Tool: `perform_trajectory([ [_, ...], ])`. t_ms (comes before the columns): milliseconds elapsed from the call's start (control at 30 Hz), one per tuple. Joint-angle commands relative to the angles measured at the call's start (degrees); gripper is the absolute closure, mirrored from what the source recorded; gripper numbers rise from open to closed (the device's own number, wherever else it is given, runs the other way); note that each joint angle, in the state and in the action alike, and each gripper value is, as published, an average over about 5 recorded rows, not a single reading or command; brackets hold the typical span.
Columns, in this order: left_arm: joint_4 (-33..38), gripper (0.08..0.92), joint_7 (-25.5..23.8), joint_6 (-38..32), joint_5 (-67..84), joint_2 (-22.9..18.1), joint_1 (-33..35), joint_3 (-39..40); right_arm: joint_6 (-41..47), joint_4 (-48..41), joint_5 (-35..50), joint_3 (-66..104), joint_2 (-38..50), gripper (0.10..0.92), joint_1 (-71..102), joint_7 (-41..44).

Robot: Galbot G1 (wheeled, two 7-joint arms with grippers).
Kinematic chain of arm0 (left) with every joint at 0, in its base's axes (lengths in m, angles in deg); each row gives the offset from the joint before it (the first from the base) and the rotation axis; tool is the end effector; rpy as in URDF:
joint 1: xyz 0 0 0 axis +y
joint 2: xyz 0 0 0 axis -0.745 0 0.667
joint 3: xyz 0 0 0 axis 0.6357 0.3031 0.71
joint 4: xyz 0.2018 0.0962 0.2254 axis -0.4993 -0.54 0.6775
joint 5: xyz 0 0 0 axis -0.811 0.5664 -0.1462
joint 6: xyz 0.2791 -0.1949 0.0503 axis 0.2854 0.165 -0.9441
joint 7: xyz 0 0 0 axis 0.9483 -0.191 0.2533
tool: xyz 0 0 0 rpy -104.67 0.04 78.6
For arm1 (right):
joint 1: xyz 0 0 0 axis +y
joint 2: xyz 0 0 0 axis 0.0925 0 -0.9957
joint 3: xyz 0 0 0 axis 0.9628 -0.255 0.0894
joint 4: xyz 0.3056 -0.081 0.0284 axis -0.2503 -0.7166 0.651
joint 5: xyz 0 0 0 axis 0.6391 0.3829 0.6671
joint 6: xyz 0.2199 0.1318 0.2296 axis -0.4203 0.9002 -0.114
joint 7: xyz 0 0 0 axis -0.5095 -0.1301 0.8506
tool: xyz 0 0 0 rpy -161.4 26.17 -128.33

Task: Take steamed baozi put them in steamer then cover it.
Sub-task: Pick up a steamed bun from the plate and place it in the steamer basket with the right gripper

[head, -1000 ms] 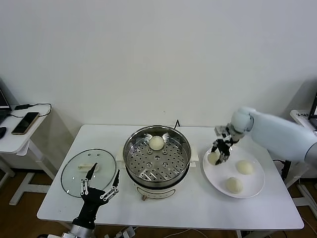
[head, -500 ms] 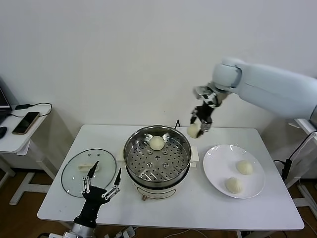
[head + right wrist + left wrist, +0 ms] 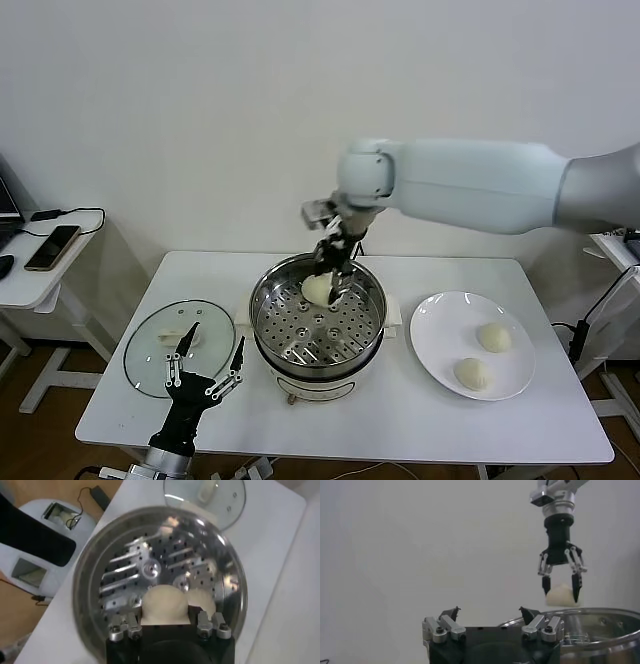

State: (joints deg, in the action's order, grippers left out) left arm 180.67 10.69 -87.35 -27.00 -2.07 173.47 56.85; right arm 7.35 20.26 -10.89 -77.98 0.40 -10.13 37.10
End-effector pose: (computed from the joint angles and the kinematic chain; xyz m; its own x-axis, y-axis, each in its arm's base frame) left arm 0.1594 0.0359 -0.3040 -0.9514 0.2345 -0.1994 0.2017 0.9643 0.1715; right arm 0.4951 0.1711 -0.0365 -0.0266 -0.2147 0.9763 -0.8888 -0.4419 -0.1214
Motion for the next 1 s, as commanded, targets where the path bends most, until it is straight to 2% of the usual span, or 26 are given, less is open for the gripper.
perform_trajectory([
  [33, -0.2, 0.177, 0.1, -0.1, 0.0, 0.1, 0.0, 0.0, 2.0, -1.6, 2.9, -2.5, -7.8, 0.39, 1.8, -7.0],
  [567, -1.0, 0.177, 0.3, -0.4, 0.1, 0.5, -0.3, 0.2, 3.3, -6.1, 2.8, -3.1, -12.3, 0.392, 6.1, -8.7],
  [667, -1.0, 0.177, 0.3, -0.4, 0.1, 0.6, -0.3, 0.2, 3.2, -6.2, 2.9, -3.0, -11.9, 0.348, 6.5, -8.5],
  [833, -0.8, 0.177, 0.3, -0.4, 0.1, 0.5, -0.2, 0.1, 3.2, -5.1, 2.5, -2.0, -9.9, 0.228, 5.9, -7.7],
  [1000, -0.6, 0.177, 0.3, -0.4, 0.0, 0.4, 0.1, -0.2, 2.6, -1.6, 0.1, -0.2, -3.6, 0.204, 2.6, -4.5],
])
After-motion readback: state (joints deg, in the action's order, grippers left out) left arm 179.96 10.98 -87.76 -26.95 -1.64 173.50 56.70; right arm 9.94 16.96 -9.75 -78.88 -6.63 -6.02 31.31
